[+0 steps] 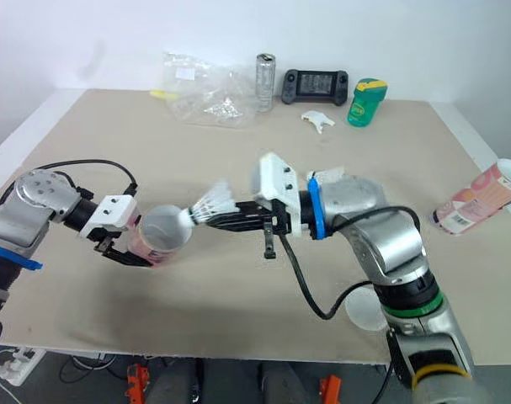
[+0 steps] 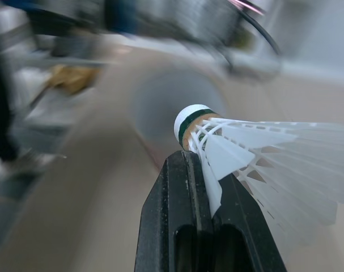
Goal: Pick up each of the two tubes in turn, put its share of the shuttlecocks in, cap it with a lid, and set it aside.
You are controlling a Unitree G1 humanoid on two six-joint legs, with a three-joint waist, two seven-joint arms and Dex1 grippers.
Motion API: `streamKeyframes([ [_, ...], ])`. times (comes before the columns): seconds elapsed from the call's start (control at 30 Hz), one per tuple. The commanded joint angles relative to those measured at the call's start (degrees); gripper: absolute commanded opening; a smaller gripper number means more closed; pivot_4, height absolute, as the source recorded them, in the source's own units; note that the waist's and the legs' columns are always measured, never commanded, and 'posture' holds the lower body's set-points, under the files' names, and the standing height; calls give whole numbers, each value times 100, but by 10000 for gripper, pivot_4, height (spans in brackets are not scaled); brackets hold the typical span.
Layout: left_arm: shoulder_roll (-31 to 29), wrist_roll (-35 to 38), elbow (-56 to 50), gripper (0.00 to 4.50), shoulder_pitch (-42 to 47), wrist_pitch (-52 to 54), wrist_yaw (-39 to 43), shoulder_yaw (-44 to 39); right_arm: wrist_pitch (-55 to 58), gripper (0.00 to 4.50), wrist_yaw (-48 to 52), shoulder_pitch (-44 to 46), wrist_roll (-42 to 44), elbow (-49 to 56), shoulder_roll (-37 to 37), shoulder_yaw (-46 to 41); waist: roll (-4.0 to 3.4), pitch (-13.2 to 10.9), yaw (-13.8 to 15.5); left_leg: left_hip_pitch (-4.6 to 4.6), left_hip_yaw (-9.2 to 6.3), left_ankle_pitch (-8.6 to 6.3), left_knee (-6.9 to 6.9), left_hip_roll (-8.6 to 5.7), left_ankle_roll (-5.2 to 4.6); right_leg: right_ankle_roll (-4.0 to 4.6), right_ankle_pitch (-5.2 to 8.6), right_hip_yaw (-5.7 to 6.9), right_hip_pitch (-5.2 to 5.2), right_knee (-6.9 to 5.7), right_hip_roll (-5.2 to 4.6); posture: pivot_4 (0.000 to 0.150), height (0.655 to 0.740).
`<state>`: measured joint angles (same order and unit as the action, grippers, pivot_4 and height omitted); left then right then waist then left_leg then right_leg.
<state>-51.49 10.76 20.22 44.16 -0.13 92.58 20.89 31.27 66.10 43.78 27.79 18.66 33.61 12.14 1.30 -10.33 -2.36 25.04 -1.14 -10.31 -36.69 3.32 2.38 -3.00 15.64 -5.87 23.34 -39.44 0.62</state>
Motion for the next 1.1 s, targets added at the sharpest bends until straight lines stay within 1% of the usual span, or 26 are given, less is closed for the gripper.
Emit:
streamKeyframes([
  [0.03, -10, 68, 163, 31664, 335, -42, -8, 339, -175, 231, 226, 401, -106, -207, 0, 108, 0, 0, 0, 1, 1, 1, 0, -1, 1, -2, -2, -2, 1, 0, -1, 1500, 7213],
  [0.07, 30, 53, 227, 31664, 412, -70, -8, 399, -204, 231, 292, 482, -144, -268, -15, 181, 0, 0, 0, 1, 3, 1, -3, -2, 1, -3, -3, -3, 1, 0, -2, 1500, 7213],
  [0.17, 111, 91, 273, 31664, 513, -25, -8, 508, -462, 231, 425, 779, -803, -565, -50, 811, -1, 0, -11, 2, 3, 1, -3, -2, 1, -1, -3, -4, 3, -2, -1, 1500, 7213],
  [0.23, 80, 198, 201, 31664, 489, 59, -8, 542, -431, 231, 465, 950, -921, -648, -153, 1005, -1, 0, -16, 2, 2, 1, -1, 1, 1, 5, 1, -3, 9, -9, 2, 1500, 7213],
  [0.33, 48, 231, 197, 31664, 479, 62, -8, 563, -289, 10196, 687, 1110, -797, -667, -257, 1078, -1, -1, -6, 4, 0, 1, -1, -5, 1, 31, 18, -3, 21, -47, -1, 1500, 7213],
  [0.4, 56, 200, 231, 31664, 488, 42, -8, 552, -189, 18190, 825, 1237, -704, -737, -302, 1054, -1, -1, -4, 4, -7, 1, 0, -10, 1, 46, 25, 6, 23, -59, -5, 1500, 7213],
  [0.43, 65, 187, 246, 31664, 494, 45, -8, 541, -121, 23897, 870, 1304, -632, -760, -329, 1003, -1, -1, -4, 4, -12, 1, 1, -9, 1, 50, 27, 12, 23, -60, -4, 1500, 7213],
  [0.47, 78, 187, 256, 31664, 503, 66, -8, 523, 15, 27735, 916, 1388, -466, -749, -354, 886, -1, -1, -5, 4, -13, 1, 1, -9, 1, 52, 28, 13, 23, -61, -4, 1500, 7213],
  [0.5, 94, 187, 262, 31664, 505, 84, -8, 500, 172, 34358, 993, 1432, -207, -656, -339, 713, -1, -1, -4, 3, -15, 1, 2, -7, 1, 53, 29, 16, 22, -62, -3, 1500, 7213],
  [0.53, 93, 198, 247, 31664, 487, 98, -8, 481, 301, 39023, 985, 1449, 17, -558, -327, 516, -1, -1, -2, 3, -17, 1, 1, -8, 1, 53, 29, 18, 22, -62, -3, 1500, 7213],
  [0.57, 90, 204, 228, 31664, 463, 104, -8, 467, 478, 42267, 975, 1443, 228, -489, -259, 320, -1, -1, -2, 4, -21, 1, 1, -8, 1, 53, 28, 22, 21, -62, -4, 1500, 7213],
  [0.63, 76, 205, 180, 31664, 412, 112, -8, 441, 500, 42267, 936, 1269, 392, -362, -55, -11, -1, -1, 1, 5, -24, 1, 0, -8, 1, 53, 28, 24, 19, -62, -5, 1500, 7213],
  [0.73, 61, 211, 105, 31664, 326, 142, -8, 389, 546, 42267, 595, 1008, 350, -337, 217, -392, 0, 0, -3, 4, -24, 1, 0, -11, 1, 53, 30, 25, 15, -60, -8, 1500, 7213],
  [0.77, 58, 209, 63, 31664, 275, 162, -8, 338, 540, 42267, 450, 803, 309, -341, 427, -674, 0, 0, -2, 3, -24, 1, 1, -10, 1, 53, 31, 26, 16, -60, -7, 1500, 7213],
  [0.8, 46, 216, 9, 31664, 219, 193, -8, 289, 552, 42267, 289, 567, 288, -355, 643, -1002, 0, 0, 11, 3, -24, 1, 2, -10, 1, 53, 32, 26, 17, -61, -7, 1500, 7213],
  [0.87, 12, 232, -121, 31664, 59, 276, -8, 161, 554, 42267, -221, -293, 81, -631, 1232, -2062, 1, -1, 34, 6, -27, 1, 5, -15, 1, 56, 34, 28, 17, -60, -10, 1500, 7213],
  [0.93, -36, 244, -216, 31664, -65, 301, -8, 95, 410, 42267, -454, -1067, -228, -819, 1661, -2564, 7, 3, 100, 8, -27, 1, 10, -22, 1, 56, 35, 29, 16, -57, -16, 1500, 7213],
  [1.0, -60, 217, -244, 31664, -136, 285, -8, 52, 333, 42267, -612, -1584, -326, -1046, 1845, -2803, 4, 2, 93, 2, -11, -2, 9, -33, -4, 52, 48, 26, 12, -61, -33, 1500, 7213],
  [1.1, -59, 155, -206, 31664, -179, 230, -8, 14, 228, 42267, -993, -1891, -395, -1545, 1806, -3150, -7, 5, -6, -13, -4, -5, 15, -32, -8, 53, 46, 10, 10, -63, -25, 1500, 7213],
])
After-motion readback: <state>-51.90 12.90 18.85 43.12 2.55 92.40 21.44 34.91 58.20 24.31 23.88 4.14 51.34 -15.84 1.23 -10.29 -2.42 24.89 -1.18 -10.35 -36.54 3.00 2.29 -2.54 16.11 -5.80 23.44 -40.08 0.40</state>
